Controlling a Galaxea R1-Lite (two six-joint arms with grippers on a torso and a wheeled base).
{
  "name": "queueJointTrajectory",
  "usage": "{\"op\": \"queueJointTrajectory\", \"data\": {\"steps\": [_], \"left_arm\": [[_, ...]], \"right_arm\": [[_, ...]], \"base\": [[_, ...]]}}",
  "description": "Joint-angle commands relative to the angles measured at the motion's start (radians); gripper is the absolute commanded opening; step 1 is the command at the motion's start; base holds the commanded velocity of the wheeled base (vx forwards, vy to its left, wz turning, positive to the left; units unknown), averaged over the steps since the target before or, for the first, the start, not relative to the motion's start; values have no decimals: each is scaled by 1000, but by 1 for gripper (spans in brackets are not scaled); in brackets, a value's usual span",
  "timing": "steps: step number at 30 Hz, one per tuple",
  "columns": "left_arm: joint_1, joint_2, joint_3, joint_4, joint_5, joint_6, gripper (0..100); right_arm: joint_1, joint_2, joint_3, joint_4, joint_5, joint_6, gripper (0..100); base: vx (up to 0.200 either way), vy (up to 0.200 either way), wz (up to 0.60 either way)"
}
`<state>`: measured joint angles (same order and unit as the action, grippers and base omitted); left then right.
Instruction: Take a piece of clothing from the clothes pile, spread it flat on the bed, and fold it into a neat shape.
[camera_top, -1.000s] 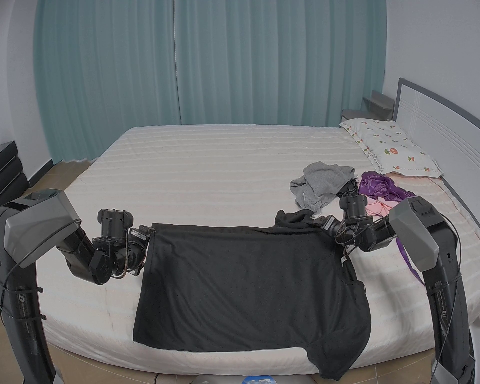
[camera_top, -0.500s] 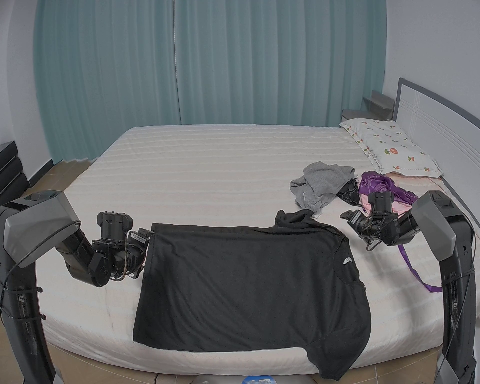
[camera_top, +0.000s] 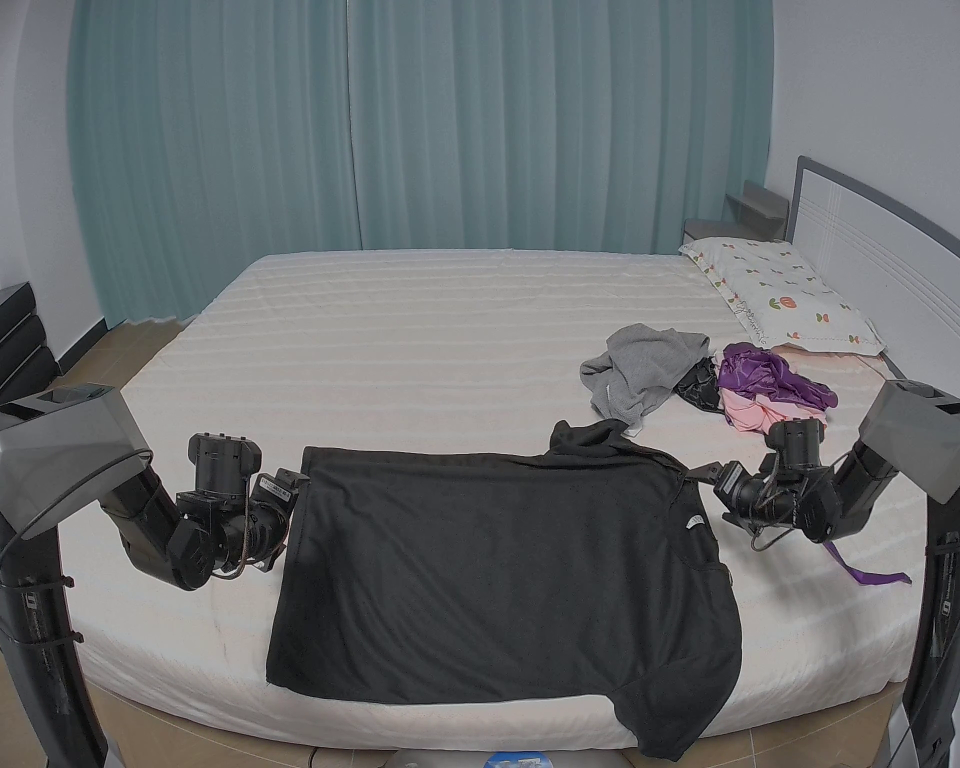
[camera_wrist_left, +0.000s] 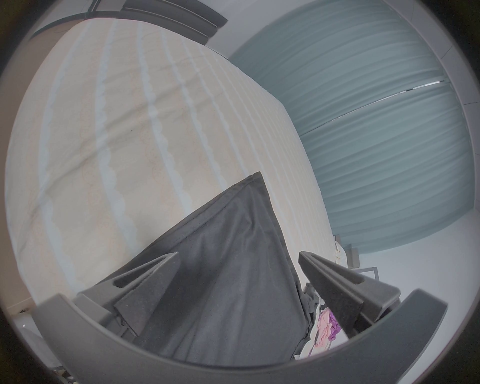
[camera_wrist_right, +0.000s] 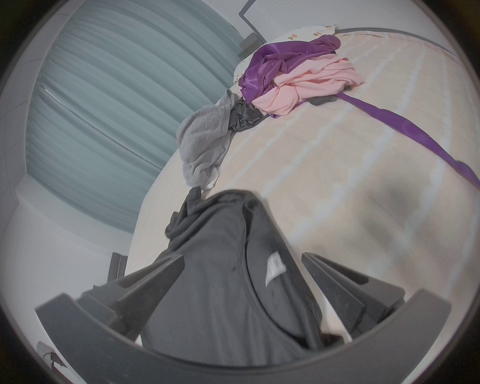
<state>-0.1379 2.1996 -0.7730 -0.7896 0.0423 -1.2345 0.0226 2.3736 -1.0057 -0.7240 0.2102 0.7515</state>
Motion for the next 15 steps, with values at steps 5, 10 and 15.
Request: {"op": "queueJointTrajectory", "data": {"steps": [5, 10, 15], "left_arm": [[-54, -104, 195, -45, -1, 10, 100], [-63, -103, 262, -89, -1, 12, 100], [-81, -92, 327, -122, 1, 46, 100]], "right_arm": [[2, -281, 558, -288, 90, 9, 100], [7, -280, 647, -368, 90, 17, 100], [7, -272, 687, -403, 97, 39, 100]], "base": [[-160, 0, 0], [-200, 0, 0], [0, 0, 0]]}}
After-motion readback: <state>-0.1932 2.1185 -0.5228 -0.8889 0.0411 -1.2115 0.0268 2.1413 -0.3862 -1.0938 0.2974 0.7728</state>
